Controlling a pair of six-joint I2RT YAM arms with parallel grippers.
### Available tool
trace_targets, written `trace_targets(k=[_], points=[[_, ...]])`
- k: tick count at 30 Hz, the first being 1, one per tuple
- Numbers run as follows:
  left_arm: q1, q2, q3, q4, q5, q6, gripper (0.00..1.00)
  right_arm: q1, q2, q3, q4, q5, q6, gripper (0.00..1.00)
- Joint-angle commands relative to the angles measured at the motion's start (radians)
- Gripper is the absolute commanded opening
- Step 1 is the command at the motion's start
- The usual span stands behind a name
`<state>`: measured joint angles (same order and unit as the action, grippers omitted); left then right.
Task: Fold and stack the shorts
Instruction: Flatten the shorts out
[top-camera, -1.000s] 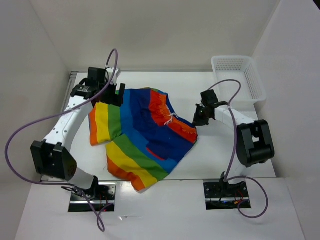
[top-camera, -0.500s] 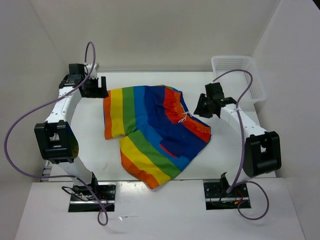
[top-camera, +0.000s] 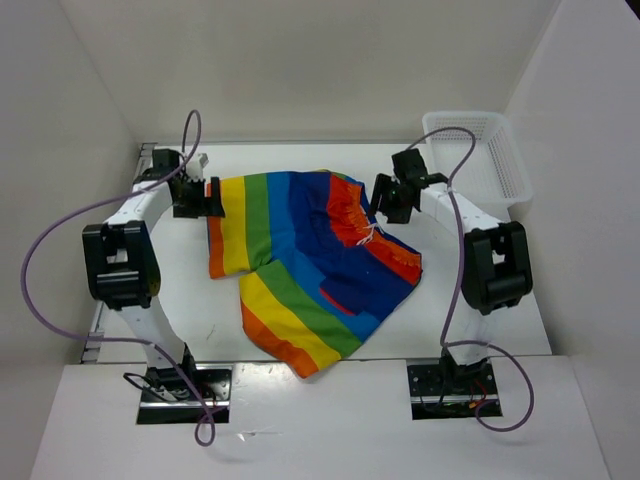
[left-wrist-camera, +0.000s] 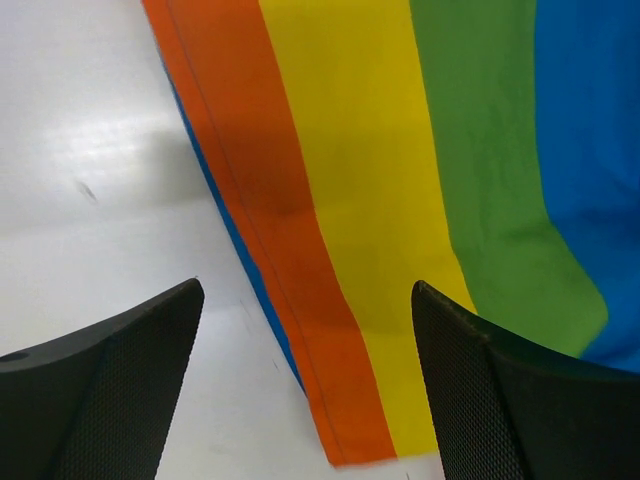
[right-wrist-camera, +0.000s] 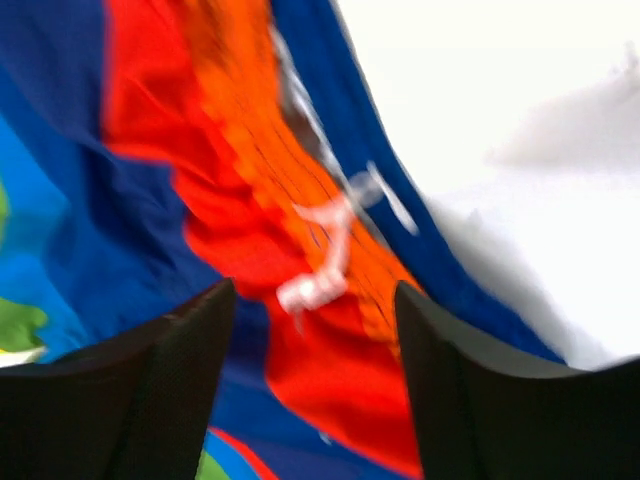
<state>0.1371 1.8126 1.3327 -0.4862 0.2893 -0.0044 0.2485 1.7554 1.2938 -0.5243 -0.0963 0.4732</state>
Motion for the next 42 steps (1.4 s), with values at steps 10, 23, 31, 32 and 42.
trace_targets(k=[10,23,31,32,42], points=[[0.029,0.447,0.616,0.009,-0.071,0.004,0.85,-0.005,0.219,0.363,0.024,-0.059,0.015,0.64],[-0.04,0.715,0.964,-0.181,-0.098,0.004,0.8,-0.025,0.309,0.484,-0.013,-0.109,0.024,0.69],[-0.015,0.533,0.564,0.03,-0.128,0.004,0.94,-0.034,0.453,0.634,-0.074,-0.074,-0.01,0.76],[-0.014,0.498,0.5,0.05,-0.11,0.004,0.95,-0.034,0.469,0.651,-0.083,-0.06,-0.01,0.79],[-0.001,0.499,0.473,0.101,0.013,0.004,0.95,-0.034,0.602,0.788,-0.132,-0.022,-0.059,0.79]])
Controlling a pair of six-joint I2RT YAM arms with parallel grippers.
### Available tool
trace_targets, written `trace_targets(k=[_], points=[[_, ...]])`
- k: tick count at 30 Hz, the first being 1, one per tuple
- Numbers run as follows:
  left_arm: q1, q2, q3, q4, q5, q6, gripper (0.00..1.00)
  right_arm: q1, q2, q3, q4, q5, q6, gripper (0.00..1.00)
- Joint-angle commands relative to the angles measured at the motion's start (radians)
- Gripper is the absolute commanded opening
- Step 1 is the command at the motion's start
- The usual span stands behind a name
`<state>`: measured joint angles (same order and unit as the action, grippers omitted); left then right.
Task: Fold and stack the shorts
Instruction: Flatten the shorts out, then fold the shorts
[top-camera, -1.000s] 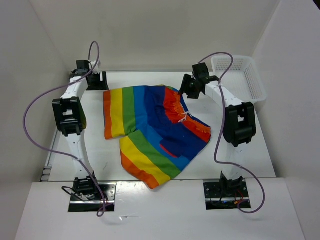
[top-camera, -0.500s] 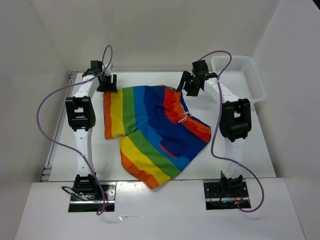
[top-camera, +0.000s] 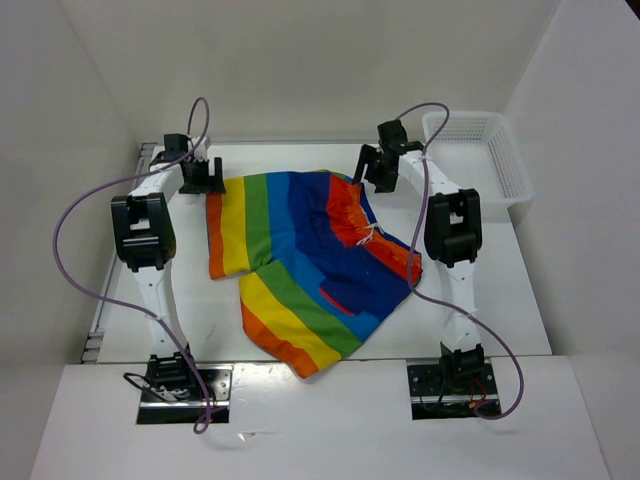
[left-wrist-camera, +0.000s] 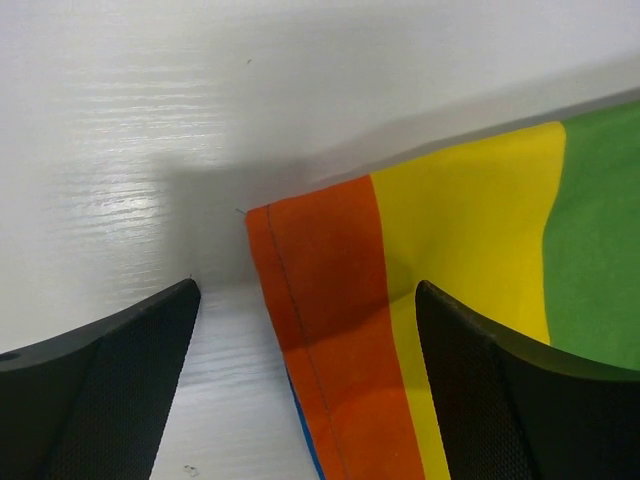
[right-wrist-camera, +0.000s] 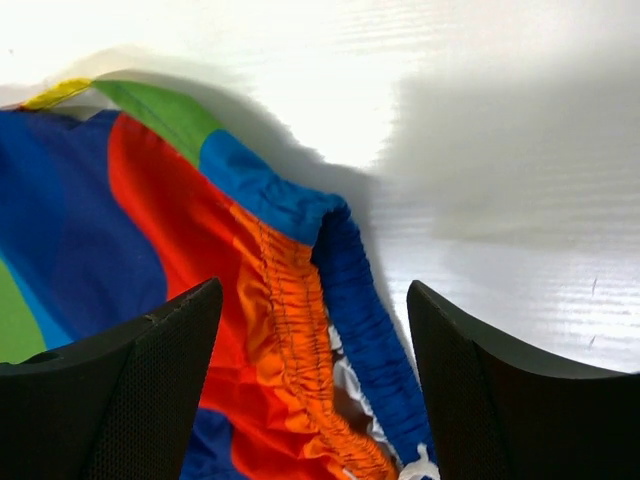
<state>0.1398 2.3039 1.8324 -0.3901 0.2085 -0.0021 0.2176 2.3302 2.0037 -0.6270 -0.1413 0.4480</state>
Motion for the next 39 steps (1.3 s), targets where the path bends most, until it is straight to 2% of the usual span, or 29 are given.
trace_targets(k=[1,5,9,10,12,13,14,15,18,19,21,22,23,24,25,28,30,34,39], points=[[-0.003,0.018,0.003,0.005,0.112,0.002,0.93,-0.003,0.052,0.11,-0.03,0.023,-0.034,0.79],[-0.022,0.081,0.08,-0.047,0.156,0.002,0.9,-0.003,0.116,0.194,-0.062,0.032,-0.055,0.79],[-0.022,0.082,0.055,-0.038,0.178,0.002,0.7,-0.003,0.152,0.218,-0.062,-0.001,-0.078,0.78],[-0.022,0.081,0.027,-0.027,0.178,0.002,0.57,0.006,0.152,0.218,-0.062,-0.001,-0.078,0.78],[-0.022,0.06,0.001,-0.017,0.178,0.002,0.42,0.015,0.175,0.218,-0.062,-0.024,-0.098,0.77],[-0.022,0.06,0.001,-0.016,0.178,0.002,0.3,0.016,0.175,0.218,-0.062,-0.041,-0.107,0.73],[-0.022,0.051,-0.013,-0.016,0.178,0.002,0.09,0.026,0.175,0.218,-0.062,-0.052,-0.107,0.7],[-0.022,0.051,-0.013,-0.016,0.178,0.002,0.0,0.026,0.185,0.218,-0.062,-0.052,-0.107,0.67],[-0.022,0.042,0.002,-0.041,0.178,0.002,0.0,0.039,0.185,0.239,-0.062,-0.061,-0.107,0.53],[-0.022,0.042,0.017,-0.058,0.178,0.002,0.0,0.039,0.185,0.25,-0.042,-0.032,-0.098,0.44],[-0.022,0.042,0.08,-0.078,0.178,0.002,0.0,0.039,0.185,0.279,-0.033,-0.015,-0.089,0.33],[-0.022,0.042,0.108,-0.09,0.178,0.002,0.0,0.039,0.185,0.279,-0.007,0.0,-0.071,0.26],[-0.022,0.042,0.138,-0.116,0.178,0.002,0.0,0.039,0.173,0.296,0.004,0.032,-0.057,0.12],[-0.022,0.042,0.169,-0.127,0.178,0.002,0.0,0.039,0.173,0.308,0.013,0.042,-0.036,0.04],[-0.011,0.042,0.203,-0.148,0.178,0.002,0.0,0.039,0.163,0.346,0.013,0.042,-0.035,0.01],[0.012,0.052,0.358,-0.188,0.206,0.002,0.0,0.029,0.137,0.409,0.036,0.072,-0.013,0.0],[0.012,0.078,0.519,-0.242,0.221,0.002,0.0,0.019,0.126,0.441,0.047,0.043,0.013,0.0],[0.021,0.207,0.824,-0.331,0.276,0.002,0.0,0.009,0.15,0.478,0.047,0.011,0.043,0.0],[0.03,0.221,0.893,-0.322,0.354,0.002,0.0,0.009,0.178,0.547,0.02,-0.007,0.066,0.0]])
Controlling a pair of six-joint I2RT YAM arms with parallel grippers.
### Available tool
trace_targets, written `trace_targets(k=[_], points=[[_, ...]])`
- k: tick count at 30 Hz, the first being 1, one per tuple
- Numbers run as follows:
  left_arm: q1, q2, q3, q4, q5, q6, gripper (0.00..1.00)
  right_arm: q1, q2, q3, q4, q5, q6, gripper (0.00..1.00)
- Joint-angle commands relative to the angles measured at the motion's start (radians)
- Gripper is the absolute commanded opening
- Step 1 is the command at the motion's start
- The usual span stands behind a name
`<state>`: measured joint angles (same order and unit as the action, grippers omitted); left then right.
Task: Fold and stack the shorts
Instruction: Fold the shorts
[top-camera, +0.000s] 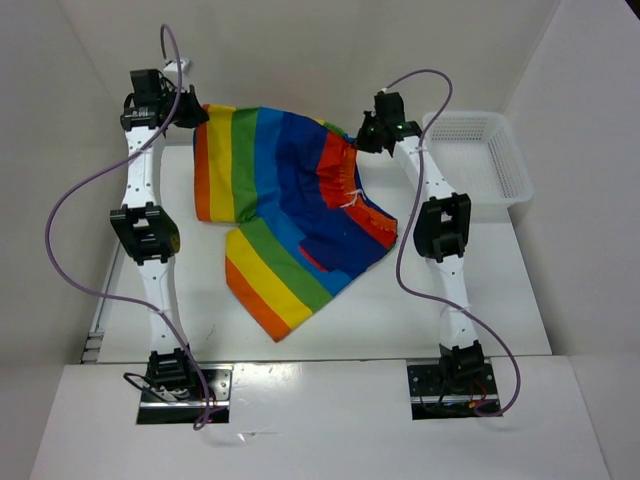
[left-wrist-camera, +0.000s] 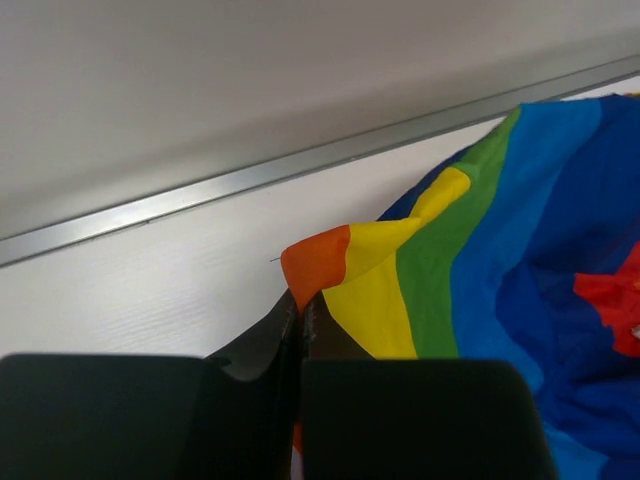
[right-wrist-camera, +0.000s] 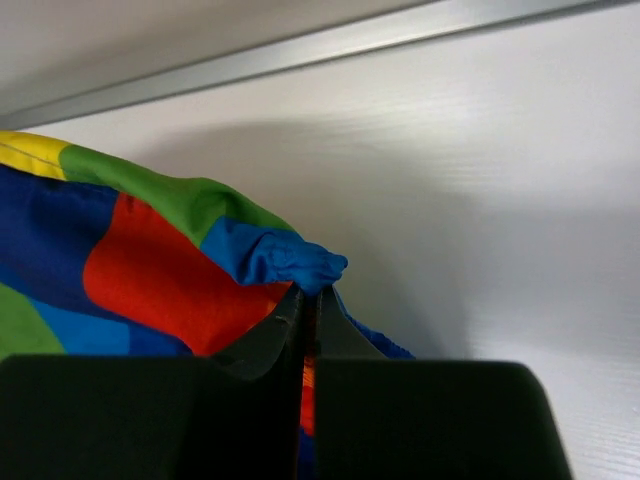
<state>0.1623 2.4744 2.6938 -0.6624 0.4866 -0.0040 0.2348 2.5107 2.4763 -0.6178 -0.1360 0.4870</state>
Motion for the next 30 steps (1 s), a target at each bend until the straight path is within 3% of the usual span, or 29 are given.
trace_targets(k=[1,12,18,21,30], points=[[0.008,0.034,0.032,-0.049,0.076,0.004,0.0,-0.008,-0.003,0.087,0.01,-0.013,0.027,0.0],[-0.091,-0.334,-0.285,-0.049,0.078,0.004,0.0,-0.049,-0.013,0.164,-0.02,-0.065,0.036,0.0],[-0.104,-0.728,-0.913,0.268,0.124,0.004,0.0,-0.068,-0.013,0.164,-0.054,-0.116,0.018,0.0],[-0.093,-0.87,-1.092,0.339,0.177,0.004,0.0,-0.089,-0.033,0.164,-0.054,-0.131,0.018,0.0],[-0.093,-1.135,-1.364,0.389,0.309,0.004,0.0,-0.107,-0.065,0.153,-0.054,-0.154,0.018,0.0]])
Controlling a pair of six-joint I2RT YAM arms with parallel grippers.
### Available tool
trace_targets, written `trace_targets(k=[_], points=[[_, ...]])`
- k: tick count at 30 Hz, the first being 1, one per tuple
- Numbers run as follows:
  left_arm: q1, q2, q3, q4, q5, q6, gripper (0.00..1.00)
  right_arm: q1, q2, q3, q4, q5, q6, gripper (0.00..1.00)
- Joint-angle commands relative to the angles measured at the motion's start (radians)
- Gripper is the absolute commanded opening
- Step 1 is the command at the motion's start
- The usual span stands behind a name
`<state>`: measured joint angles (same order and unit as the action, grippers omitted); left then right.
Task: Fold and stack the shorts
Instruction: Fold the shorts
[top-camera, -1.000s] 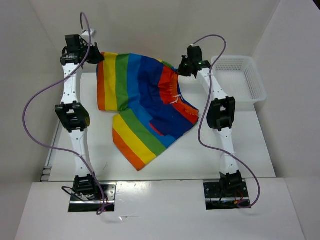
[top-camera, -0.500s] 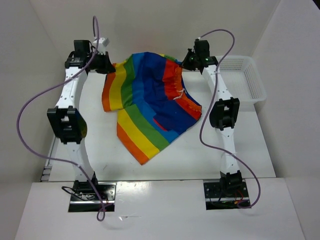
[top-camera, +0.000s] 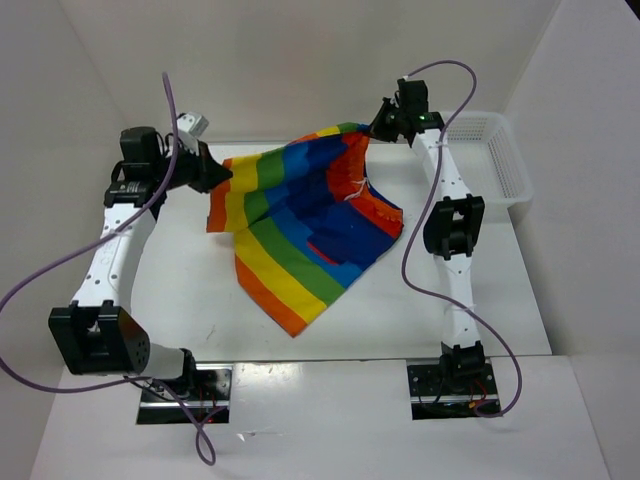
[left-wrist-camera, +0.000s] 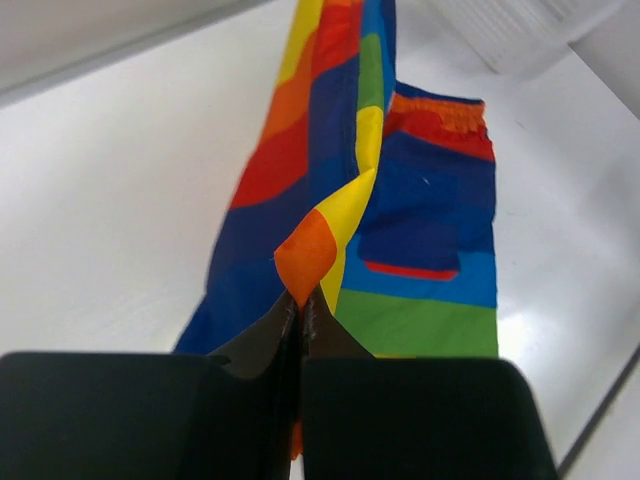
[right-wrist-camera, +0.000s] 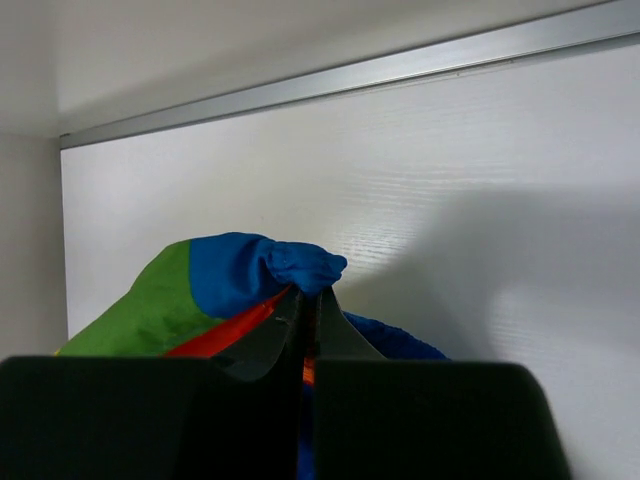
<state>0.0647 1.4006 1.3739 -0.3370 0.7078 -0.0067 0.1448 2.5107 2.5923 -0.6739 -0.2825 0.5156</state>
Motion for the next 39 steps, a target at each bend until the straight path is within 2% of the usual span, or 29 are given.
trace_targets(k=[1,10,13,14,18,19,22,30,35,39], points=[[-0.006,-0.074,-0.061,0.064,0.113,0.007,0.0,-0.017,-0.066,0.026,0.002,-0.007,-0.011,0.0],[-0.081,-0.222,-0.186,0.014,0.217,0.007,0.0,-0.027,-0.214,-0.086,-0.007,-0.017,-0.078,0.0],[-0.091,-0.259,-0.208,-0.04,0.231,0.007,0.0,-0.027,-0.291,-0.27,0.003,-0.027,-0.141,0.0],[-0.103,-0.268,-0.237,-0.04,0.231,0.007,0.0,-0.027,-0.361,-0.325,0.016,-0.041,-0.155,0.0],[-0.103,-0.325,-0.311,-0.028,0.231,0.007,0.0,-0.027,-0.568,-0.628,0.146,-0.031,-0.204,0.0],[-0.103,-0.325,-0.32,-0.016,0.231,0.007,0.0,-0.039,-0.61,-0.747,0.174,-0.03,-0.216,0.0],[-0.103,-0.359,-0.343,-0.028,0.242,0.007,0.0,-0.06,-0.745,-0.926,0.255,-0.03,-0.241,0.0],[-0.143,-0.451,-0.424,-0.066,0.286,0.007,0.0,-0.079,-0.976,-1.252,0.419,0.005,-0.175,0.0],[-0.152,-0.598,-0.538,-0.115,0.317,0.007,0.0,-0.125,-1.098,-1.452,0.482,0.057,-0.092,0.0],[-0.163,-0.786,-0.651,-0.134,0.386,0.007,0.0,-0.162,-1.206,-1.563,0.482,0.071,-0.065,0.0]])
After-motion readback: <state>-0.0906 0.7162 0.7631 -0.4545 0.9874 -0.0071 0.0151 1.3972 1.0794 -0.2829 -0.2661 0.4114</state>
